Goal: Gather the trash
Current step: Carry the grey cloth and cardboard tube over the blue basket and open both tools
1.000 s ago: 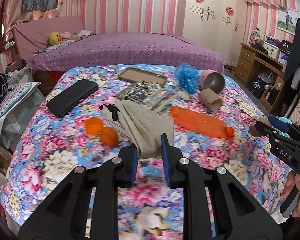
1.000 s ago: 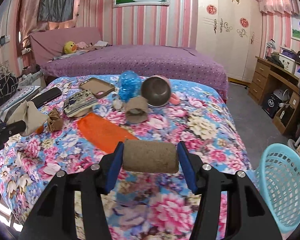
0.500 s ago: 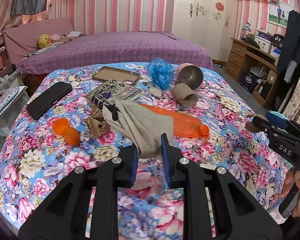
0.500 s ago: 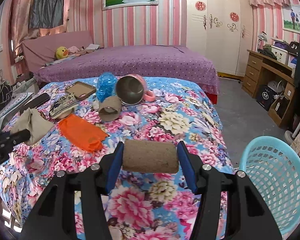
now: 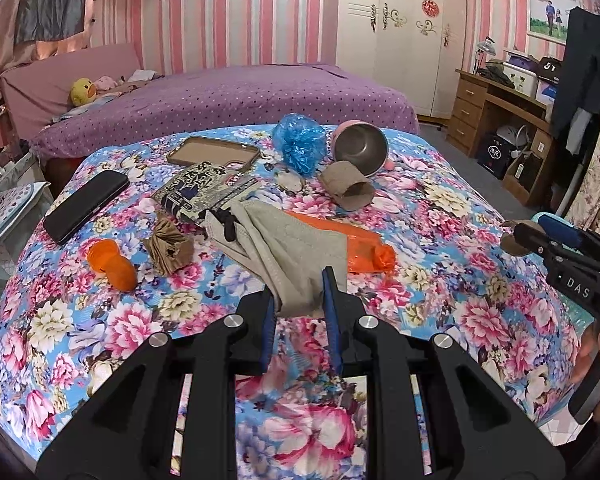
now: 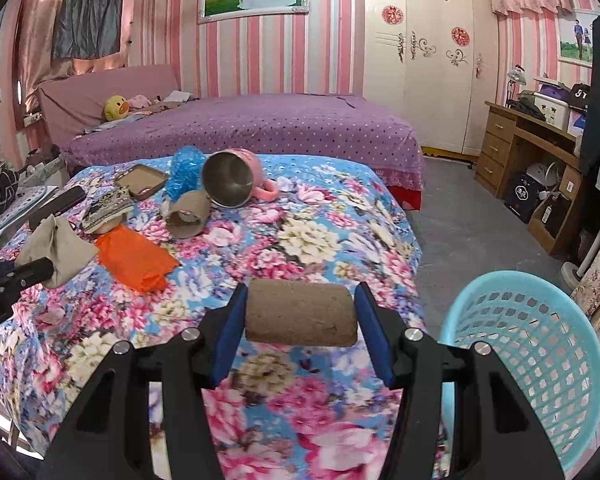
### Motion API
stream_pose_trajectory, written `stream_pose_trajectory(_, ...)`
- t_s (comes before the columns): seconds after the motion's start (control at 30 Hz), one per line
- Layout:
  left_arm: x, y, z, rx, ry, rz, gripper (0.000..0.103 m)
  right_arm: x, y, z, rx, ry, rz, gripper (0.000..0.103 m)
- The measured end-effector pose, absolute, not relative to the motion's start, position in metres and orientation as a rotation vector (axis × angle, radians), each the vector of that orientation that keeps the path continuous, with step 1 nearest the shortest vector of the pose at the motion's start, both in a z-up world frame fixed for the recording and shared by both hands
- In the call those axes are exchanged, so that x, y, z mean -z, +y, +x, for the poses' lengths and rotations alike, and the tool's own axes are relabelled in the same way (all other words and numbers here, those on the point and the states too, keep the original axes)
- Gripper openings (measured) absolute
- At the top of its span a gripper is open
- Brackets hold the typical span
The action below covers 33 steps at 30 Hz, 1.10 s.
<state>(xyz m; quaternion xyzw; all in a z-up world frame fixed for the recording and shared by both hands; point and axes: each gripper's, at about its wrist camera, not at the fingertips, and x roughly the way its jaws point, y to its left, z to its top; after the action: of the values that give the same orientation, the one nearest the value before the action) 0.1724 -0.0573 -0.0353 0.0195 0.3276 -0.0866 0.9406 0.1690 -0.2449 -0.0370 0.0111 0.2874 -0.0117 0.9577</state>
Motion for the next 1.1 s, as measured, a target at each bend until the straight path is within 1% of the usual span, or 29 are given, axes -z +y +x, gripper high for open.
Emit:
stream_pose_trajectory(0.27,0.034,-0.079,0.172,0.19,0.664,0.049,0.02,0.029,-0.283,0.161,0.054,0.552,0.034,0.054)
stream_pose_trajectory(0.53,0.021,-0.124,0.176,0.202,0.635,0.061,0.02,0.024,-0.34,0.156,0.137,0.547,0.045,0.054)
stream_pose_trajectory(0.7,0.02,-0.163,0.178,0.261,0.626,0.041,0.02,0.025,-0.383,0.144,0.195,0.544,0.077,0.054)
stream_pose_trajectory(0.9,0.027,-0.208,0.178,0.311,0.628,0.03,0.02,0.031,-0.429,0.129,0.274,0.55,0.032,0.054)
stream_pose_trajectory(1.1,0.027,-0.268,0.17,0.394,0.606,0.036,0.021,0.041,-0.473,0.113,0.331,0.554,0.084,0.054)
